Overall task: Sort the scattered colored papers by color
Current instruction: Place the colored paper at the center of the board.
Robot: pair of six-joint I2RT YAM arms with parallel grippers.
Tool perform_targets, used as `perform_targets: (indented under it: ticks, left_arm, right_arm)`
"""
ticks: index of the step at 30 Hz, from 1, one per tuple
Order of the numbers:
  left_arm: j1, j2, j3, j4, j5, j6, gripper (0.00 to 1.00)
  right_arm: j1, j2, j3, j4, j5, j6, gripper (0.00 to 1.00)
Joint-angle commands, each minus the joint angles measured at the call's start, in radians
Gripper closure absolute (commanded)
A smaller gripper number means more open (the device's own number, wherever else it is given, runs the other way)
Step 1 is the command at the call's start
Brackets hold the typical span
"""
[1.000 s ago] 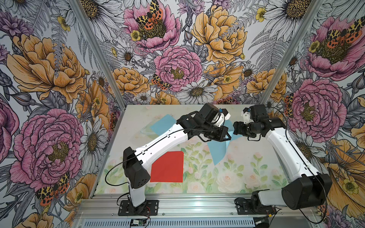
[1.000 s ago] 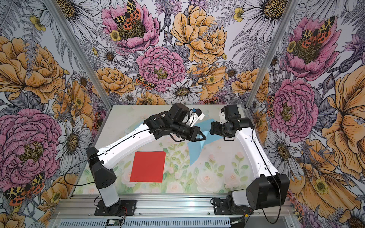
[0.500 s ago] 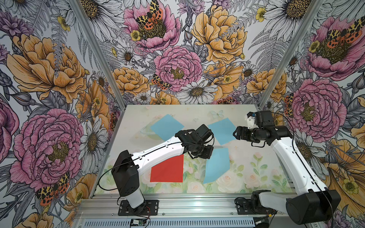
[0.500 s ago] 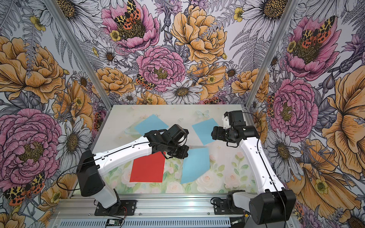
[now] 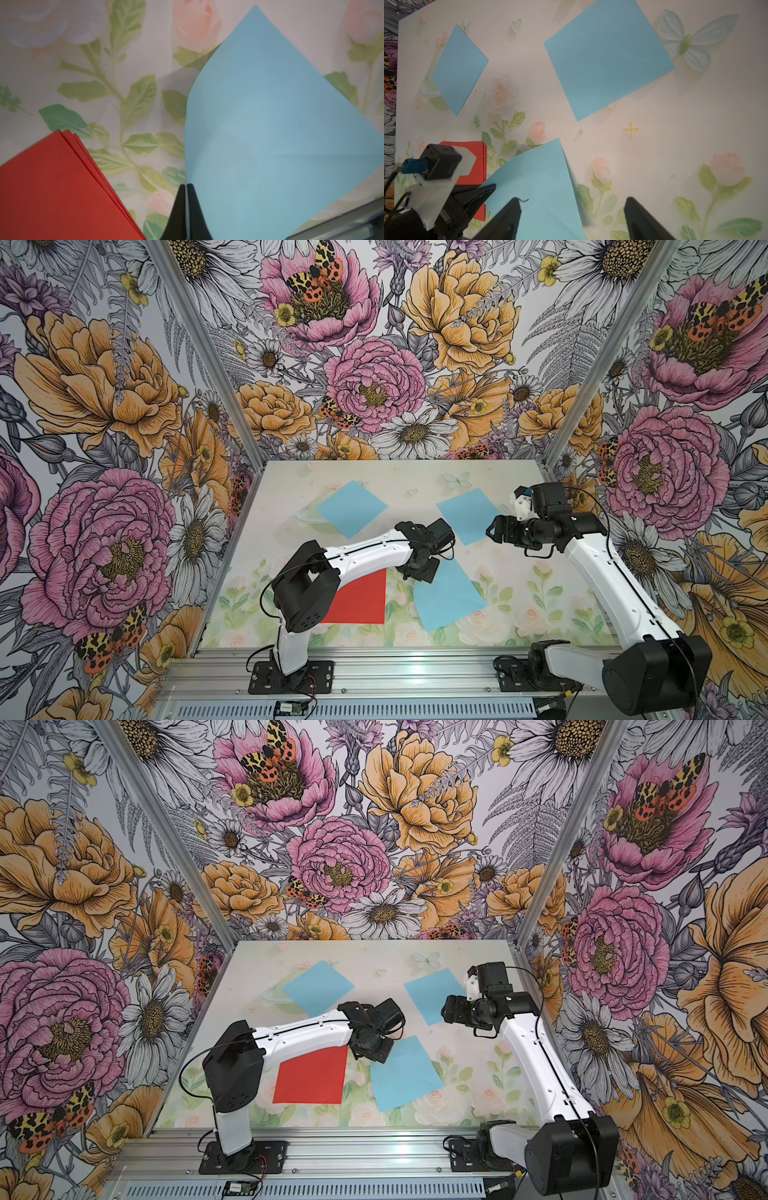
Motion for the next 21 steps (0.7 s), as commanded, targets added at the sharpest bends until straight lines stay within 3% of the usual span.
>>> perform_targets:
  ticks: [1,5,8,10,12,14,18,21]
  left_arm:
    - [0.020,0.027,-0.028,-0.052,-0.148,0.056,1.00]
    - [0.023,0.049,-0.017,-0.051,-0.149,0.094,1.00]
    - [0.027,0.063,0.006,-0.051,-0.144,0.127,1.00]
    - [0.034,0.072,0.022,-0.051,-0.140,0.148,1.00]
    - [0.041,0.079,0.039,-0.050,-0.134,0.166,1.00]
    - [0.043,0.083,0.056,-0.051,-0.132,0.186,1.00]
    - [0.043,0.093,0.088,-0.052,-0.130,0.227,1.00]
    - [0.045,0.105,0.100,-0.057,-0.121,0.228,1.00]
  right_arm:
    - [-0.004,-0.021,-0.004,0.025,-0.016,0.015,0.18]
    - [-0.004,0.006,0.000,0.030,-0.051,0.021,0.19]
    - [0.005,0.042,-0.042,0.075,-0.189,0.045,0.25]
    - [0.026,0.056,-0.098,0.125,-0.218,0.073,0.35]
    - [0.041,0.059,-0.165,0.181,-0.234,0.103,0.57]
    - [0.051,0.062,-0.222,0.229,-0.237,0.132,0.69]
    - [0.063,0.088,-0.300,0.312,-0.243,0.184,0.69]
    - [0.083,0.116,-0.311,0.353,-0.258,0.212,0.76]
